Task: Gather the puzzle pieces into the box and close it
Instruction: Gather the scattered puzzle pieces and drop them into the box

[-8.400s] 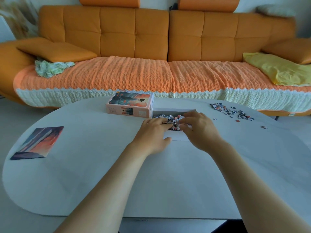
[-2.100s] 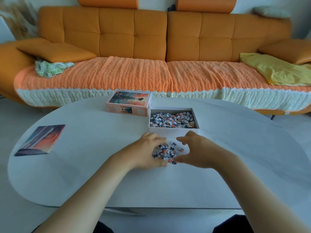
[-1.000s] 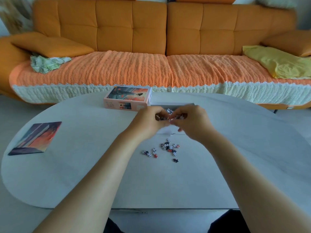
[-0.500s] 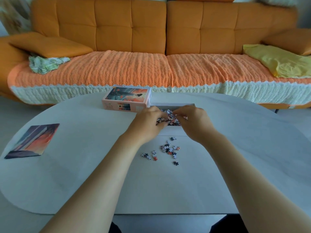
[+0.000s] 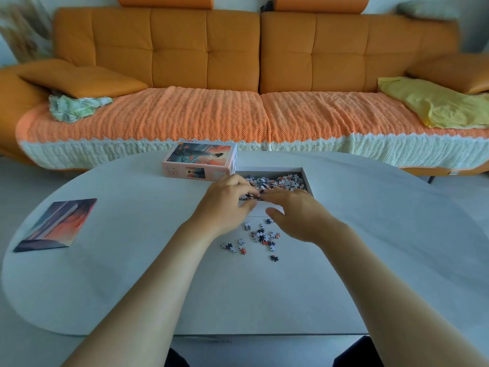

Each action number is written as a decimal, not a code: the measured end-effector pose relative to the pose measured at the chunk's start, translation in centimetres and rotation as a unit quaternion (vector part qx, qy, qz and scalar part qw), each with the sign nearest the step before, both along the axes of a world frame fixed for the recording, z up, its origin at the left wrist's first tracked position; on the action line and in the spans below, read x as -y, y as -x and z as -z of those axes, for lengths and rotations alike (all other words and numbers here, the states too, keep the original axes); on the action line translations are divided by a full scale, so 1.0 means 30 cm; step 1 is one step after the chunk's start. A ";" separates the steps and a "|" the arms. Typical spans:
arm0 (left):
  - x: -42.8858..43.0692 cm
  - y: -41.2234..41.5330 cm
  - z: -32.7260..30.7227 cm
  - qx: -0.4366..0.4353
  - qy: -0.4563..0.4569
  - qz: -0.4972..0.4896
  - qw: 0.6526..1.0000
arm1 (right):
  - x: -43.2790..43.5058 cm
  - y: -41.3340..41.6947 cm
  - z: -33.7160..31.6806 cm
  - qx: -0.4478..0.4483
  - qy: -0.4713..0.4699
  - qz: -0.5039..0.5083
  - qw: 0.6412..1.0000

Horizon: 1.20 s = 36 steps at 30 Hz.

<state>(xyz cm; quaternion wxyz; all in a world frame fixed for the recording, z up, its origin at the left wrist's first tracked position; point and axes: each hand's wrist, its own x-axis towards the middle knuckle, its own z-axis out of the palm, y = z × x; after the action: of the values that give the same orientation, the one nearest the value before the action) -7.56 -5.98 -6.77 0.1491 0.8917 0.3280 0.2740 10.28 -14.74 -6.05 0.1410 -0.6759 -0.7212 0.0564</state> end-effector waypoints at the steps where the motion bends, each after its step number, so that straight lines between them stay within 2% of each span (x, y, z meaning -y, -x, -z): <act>1: 0.011 0.008 0.007 -0.016 0.003 0.004 1.000 | 0.000 -0.001 0.009 0.015 0.007 0.006 1.000; 3: 0.033 0.029 0.019 -0.022 -0.012 0.000 1.000 | 0.005 0.002 0.013 0.013 -0.040 0.009 0.999; 5: 0.055 0.057 0.007 -0.013 -0.031 -0.007 0.999 | 0.015 0.017 -0.002 0.000 -0.131 -0.014 0.991; 7: 0.081 0.092 -0.012 -0.038 -0.012 -0.005 0.999 | 0.037 0.038 -0.019 -0.016 -0.174 -0.039 0.984; 10: 0.114 0.160 -0.010 -0.146 0.091 -0.003 0.985 | 0.076 0.063 -0.017 -0.020 -0.094 -0.052 0.994; 12: 0.126 0.201 0.013 -0.187 0.130 -0.002 0.974 | 0.091 0.061 0.012 -0.008 -0.051 -0.048 0.998; 17: 0.138 0.218 0.027 -0.130 0.141 -0.019 0.981 | 0.101 0.080 0.068 0.058 0.016 -0.005 0.998; 22: 0.160 0.158 0.032 -0.087 0.147 -0.024 0.985 | 0.113 0.111 0.047 -0.014 0.028 -0.015 0.999; 25: 0.162 0.120 0.029 -0.119 0.152 -0.019 0.981 | 0.140 0.089 0.011 -0.054 0.050 0.017 0.997; 28: 0.160 0.094 0.042 -0.190 0.139 -0.014 0.972 | 0.164 0.064 -0.023 -0.039 0.136 0.024 0.990; 30: 0.162 0.085 0.049 -0.186 0.126 0.004 0.974 | 0.162 0.068 -0.026 -0.034 0.155 0.032 0.987; 33: 0.165 0.080 0.050 -0.153 0.136 0.027 0.978 | 0.145 0.088 -0.013 -0.065 0.128 0.055 0.988; 36: 0.163 0.091 0.031 -0.156 0.150 0.037 0.976 | 0.135 0.092 -0.010 -0.082 0.119 0.063 0.987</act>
<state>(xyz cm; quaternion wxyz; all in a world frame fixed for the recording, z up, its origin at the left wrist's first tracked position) -10.28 -10.86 -7.70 0.2385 0.9025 0.3510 0.0735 7.52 -18.78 -5.75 0.1214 -0.7250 -0.6513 0.1881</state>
